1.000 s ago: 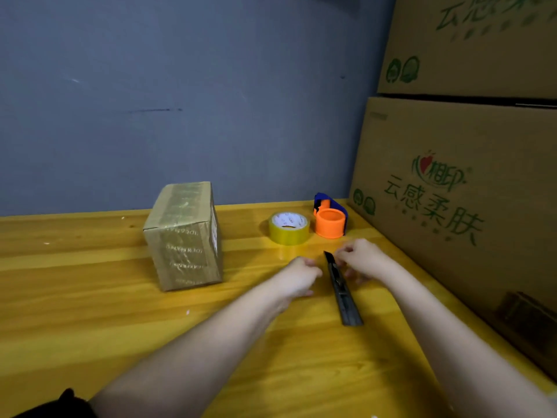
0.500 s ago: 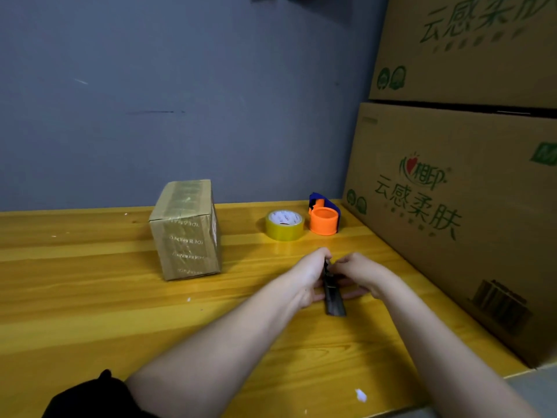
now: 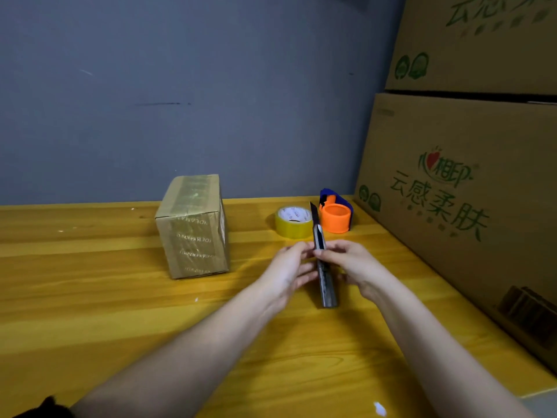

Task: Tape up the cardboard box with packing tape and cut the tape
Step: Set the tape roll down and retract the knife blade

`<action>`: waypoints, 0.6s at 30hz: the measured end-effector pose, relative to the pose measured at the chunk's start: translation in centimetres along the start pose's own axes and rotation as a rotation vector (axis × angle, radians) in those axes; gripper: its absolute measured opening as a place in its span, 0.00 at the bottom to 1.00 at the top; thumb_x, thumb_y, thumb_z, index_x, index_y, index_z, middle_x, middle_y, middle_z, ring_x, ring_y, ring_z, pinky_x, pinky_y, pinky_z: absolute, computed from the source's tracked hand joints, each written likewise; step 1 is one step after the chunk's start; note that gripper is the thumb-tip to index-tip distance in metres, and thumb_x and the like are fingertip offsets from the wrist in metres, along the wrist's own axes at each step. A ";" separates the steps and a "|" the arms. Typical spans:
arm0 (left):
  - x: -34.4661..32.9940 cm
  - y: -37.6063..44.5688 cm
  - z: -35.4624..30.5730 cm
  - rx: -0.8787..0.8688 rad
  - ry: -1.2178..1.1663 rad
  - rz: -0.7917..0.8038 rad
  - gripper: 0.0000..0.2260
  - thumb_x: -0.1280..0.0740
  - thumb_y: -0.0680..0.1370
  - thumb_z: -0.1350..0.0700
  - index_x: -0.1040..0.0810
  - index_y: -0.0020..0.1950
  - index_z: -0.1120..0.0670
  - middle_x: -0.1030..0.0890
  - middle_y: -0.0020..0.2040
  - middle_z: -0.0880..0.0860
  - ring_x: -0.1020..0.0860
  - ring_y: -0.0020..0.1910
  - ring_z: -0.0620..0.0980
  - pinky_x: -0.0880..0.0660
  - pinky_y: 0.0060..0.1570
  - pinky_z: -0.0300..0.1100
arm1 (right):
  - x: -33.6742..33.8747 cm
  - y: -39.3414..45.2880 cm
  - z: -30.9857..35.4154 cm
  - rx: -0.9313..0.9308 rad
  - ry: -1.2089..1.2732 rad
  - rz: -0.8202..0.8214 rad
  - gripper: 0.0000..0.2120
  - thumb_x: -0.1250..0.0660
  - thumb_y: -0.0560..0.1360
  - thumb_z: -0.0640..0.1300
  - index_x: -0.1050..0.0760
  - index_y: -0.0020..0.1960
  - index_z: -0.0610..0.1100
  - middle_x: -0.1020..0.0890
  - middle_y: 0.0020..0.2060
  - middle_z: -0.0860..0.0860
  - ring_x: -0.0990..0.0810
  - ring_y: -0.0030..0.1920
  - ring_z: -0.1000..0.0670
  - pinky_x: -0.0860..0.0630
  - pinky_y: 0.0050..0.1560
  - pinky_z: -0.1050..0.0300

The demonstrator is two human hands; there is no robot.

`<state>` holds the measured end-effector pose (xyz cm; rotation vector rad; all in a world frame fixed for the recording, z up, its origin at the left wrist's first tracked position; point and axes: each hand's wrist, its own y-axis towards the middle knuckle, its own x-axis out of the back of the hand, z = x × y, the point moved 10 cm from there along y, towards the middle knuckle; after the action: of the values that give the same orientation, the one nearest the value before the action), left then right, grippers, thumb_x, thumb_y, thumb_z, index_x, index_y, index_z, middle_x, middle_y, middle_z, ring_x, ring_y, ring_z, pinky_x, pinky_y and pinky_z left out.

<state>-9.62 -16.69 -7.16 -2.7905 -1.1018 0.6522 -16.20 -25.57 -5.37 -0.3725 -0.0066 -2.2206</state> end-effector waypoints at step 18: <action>6.2 -0.3 -0.7 -0.131 0.500 0.242 0.04 0.46 0.83 0.59 0.33 0.54 0.56 0.22 0.37 0.53 0.26 0.20 0.42 0.35 0.17 0.32 | -9.5 2.4 3.4 0.218 0.414 0.141 0.13 0.40 0.80 0.46 0.28 0.57 0.37 0.15 0.47 0.43 0.17 0.41 0.48 0.22 0.34 0.56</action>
<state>-5.46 -12.25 -8.69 -2.9722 -0.7376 -0.1204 -7.95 -19.36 -4.93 0.2037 -0.0001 -2.0924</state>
